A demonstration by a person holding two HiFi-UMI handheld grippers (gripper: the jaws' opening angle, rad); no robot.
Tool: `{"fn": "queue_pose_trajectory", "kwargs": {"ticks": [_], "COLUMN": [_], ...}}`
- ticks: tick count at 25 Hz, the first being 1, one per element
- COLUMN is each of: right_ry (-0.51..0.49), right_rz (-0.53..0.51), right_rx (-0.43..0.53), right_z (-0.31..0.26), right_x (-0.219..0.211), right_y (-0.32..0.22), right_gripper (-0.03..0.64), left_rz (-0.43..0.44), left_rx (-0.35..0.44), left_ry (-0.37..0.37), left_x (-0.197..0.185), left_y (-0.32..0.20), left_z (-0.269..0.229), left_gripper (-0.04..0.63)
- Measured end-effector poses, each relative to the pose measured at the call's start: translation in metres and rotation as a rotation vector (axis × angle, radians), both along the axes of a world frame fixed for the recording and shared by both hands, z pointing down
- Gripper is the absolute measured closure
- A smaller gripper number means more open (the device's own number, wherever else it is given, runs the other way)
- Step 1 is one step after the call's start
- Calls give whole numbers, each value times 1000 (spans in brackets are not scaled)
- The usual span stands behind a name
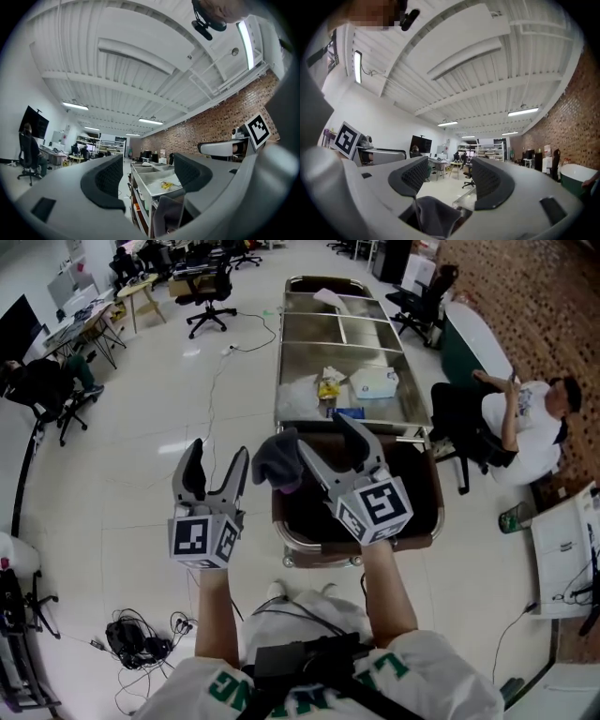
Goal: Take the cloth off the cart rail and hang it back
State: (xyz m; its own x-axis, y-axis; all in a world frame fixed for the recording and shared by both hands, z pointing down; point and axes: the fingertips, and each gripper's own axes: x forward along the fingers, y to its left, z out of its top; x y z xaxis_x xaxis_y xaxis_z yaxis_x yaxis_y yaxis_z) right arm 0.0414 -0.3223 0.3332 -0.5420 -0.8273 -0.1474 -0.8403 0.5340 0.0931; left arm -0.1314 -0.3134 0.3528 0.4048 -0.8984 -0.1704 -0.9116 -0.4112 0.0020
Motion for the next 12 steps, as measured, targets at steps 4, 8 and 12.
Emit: {"fn": "queue_pose_trajectory", "kwargs": {"ticks": [4,8,12], "right_ry": [-16,-73,-95], "right_rz": [118,240,330], "right_rx": [84,93,40], "right_z": [-15,-17,-7], "right_x": [35,76,107], "right_y": [14,24,29], "right_gripper": [296,298,302], "left_rz": [51,104,152], "left_rx": [10,16,20], "left_ry": [-11,-18,-32], "left_x": [25,51,75], "left_y": [0,-1,-1], "left_z": [-3,-5,-5], "left_gripper": [255,255,255]}}
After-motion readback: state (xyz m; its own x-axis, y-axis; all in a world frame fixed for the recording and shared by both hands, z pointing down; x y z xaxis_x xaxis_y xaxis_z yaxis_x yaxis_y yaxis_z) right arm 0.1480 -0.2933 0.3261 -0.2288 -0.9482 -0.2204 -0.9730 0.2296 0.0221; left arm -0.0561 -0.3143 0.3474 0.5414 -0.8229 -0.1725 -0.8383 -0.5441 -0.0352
